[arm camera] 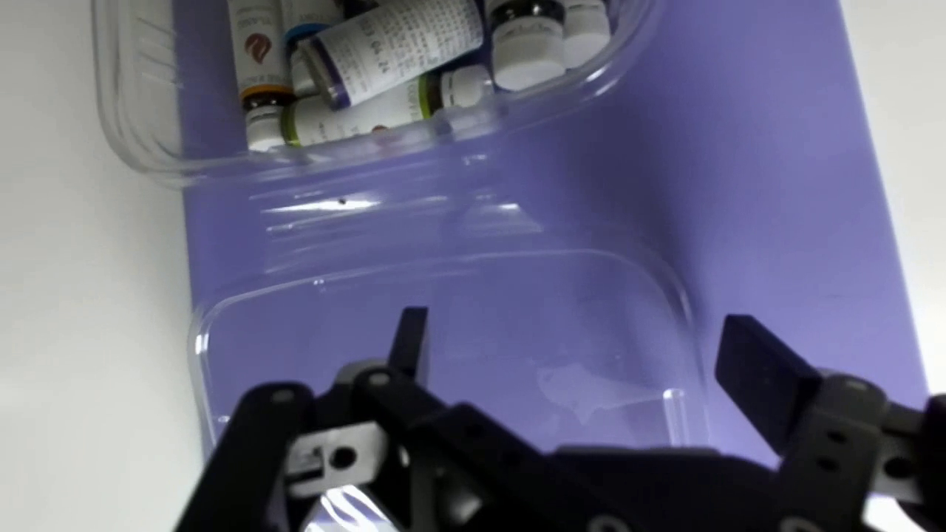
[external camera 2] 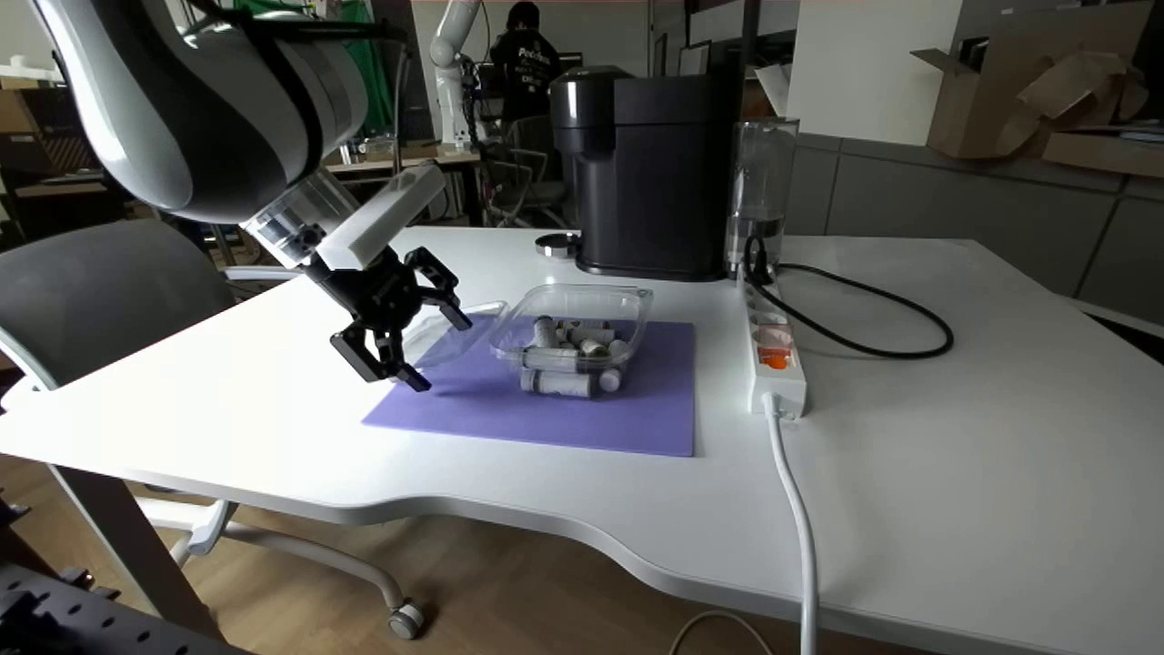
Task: Close the clear container
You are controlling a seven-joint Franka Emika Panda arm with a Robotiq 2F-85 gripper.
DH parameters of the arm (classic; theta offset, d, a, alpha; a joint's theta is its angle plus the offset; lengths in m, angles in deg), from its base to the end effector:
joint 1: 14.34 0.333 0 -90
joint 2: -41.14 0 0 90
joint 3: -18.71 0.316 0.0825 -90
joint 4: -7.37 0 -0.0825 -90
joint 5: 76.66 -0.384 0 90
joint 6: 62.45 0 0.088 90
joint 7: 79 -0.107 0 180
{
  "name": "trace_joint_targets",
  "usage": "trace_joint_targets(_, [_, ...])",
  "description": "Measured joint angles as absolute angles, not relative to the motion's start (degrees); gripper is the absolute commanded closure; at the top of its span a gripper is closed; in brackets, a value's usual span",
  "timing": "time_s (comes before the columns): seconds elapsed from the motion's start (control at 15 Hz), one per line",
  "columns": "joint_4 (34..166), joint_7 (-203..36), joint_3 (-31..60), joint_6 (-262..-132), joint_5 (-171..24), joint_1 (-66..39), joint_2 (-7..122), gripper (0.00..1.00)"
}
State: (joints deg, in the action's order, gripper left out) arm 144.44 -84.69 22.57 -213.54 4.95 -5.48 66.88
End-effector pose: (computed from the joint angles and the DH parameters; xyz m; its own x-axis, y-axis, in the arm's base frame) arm 0.4308 0.1265 0.1115 0.1660 0.9150 -0.3678 0.9442 -0.0399 0.3269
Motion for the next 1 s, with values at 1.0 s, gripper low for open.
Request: trace_joint_targets(1.0, [142.83, -103.13, 27.2, -201.63, 17.74, -2.91, 68.09, 0.0])
